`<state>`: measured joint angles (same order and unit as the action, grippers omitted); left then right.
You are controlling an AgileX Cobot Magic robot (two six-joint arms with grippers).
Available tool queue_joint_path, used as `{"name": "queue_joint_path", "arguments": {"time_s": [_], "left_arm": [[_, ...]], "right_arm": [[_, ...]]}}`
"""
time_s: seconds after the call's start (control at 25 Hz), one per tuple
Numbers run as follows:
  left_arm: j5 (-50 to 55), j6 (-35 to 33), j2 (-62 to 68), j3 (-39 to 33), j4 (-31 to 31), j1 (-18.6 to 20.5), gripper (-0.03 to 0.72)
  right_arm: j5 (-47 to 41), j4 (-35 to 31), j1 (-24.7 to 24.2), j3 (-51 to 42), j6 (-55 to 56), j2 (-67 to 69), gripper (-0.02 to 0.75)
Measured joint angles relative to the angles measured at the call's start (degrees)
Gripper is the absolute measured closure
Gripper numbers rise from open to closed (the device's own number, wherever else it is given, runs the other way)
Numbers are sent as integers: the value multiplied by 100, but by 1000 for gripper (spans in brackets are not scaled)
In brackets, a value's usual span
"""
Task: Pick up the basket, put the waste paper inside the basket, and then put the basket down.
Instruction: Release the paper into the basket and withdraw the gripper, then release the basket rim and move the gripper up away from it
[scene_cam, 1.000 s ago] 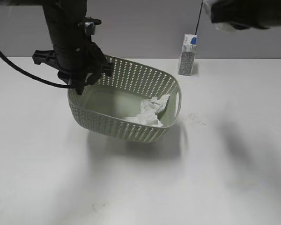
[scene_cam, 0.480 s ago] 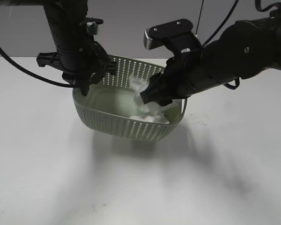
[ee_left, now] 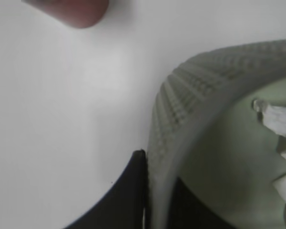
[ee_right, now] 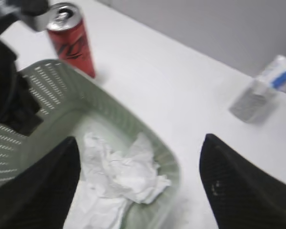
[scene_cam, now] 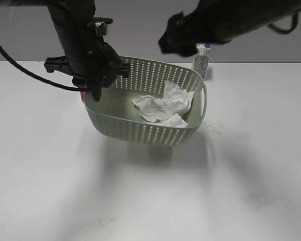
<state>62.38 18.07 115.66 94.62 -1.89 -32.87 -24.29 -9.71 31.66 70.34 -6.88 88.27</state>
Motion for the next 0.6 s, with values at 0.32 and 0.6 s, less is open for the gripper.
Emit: {"name": "queue_joint_path", "arguments": {"time_s": [0.32,0.6], "left_arm": [[-777,414,204,0,-404,0,688],[-844,451,803,-11,-580,-5,669]], "right_arm": [[-492,54,-2057,95,3,-461,149],[-506,54,-2449,70,-31,-573,149]]}}
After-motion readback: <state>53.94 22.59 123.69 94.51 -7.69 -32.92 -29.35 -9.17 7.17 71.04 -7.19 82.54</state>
